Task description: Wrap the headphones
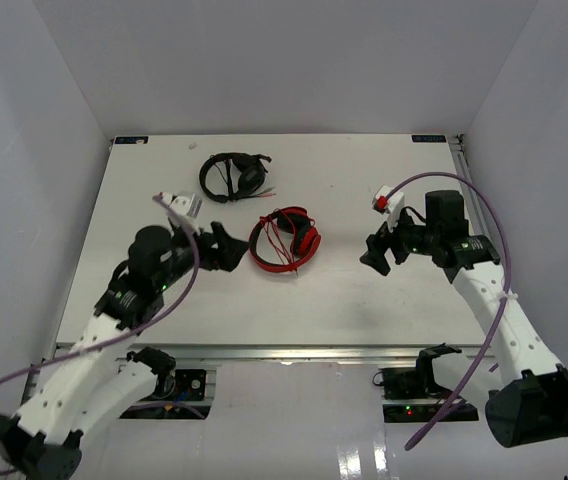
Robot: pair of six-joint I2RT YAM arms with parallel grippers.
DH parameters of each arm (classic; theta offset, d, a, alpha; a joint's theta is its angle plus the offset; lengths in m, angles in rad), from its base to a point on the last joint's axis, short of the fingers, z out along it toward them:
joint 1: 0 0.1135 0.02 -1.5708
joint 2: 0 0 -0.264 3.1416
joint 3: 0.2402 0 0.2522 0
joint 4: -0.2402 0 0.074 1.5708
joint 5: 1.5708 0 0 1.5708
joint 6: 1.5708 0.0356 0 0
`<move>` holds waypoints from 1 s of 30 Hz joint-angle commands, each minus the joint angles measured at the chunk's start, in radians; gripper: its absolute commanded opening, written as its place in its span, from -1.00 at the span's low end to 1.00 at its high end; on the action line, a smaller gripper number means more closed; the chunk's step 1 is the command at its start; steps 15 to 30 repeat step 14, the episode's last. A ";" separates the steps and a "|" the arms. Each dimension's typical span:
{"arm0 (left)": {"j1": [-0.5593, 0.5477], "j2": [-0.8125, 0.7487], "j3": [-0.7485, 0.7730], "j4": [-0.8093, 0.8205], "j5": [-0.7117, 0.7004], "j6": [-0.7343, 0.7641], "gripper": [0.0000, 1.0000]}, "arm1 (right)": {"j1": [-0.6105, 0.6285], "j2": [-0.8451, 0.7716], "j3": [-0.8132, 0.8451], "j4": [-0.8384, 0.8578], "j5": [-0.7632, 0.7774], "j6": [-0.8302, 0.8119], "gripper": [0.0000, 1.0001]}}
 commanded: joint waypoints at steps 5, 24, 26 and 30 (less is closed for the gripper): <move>0.003 -0.452 -0.240 -0.021 0.017 0.158 0.96 | -0.046 -0.177 -0.129 0.162 0.269 0.256 0.80; 0.003 -0.412 -0.234 -0.026 0.076 0.179 0.96 | -0.202 -0.264 -0.204 0.210 0.272 0.296 0.80; 0.003 -0.412 -0.234 -0.026 0.076 0.179 0.96 | -0.202 -0.264 -0.204 0.210 0.272 0.296 0.80; 0.003 -0.412 -0.234 -0.026 0.076 0.179 0.96 | -0.202 -0.264 -0.204 0.210 0.272 0.296 0.80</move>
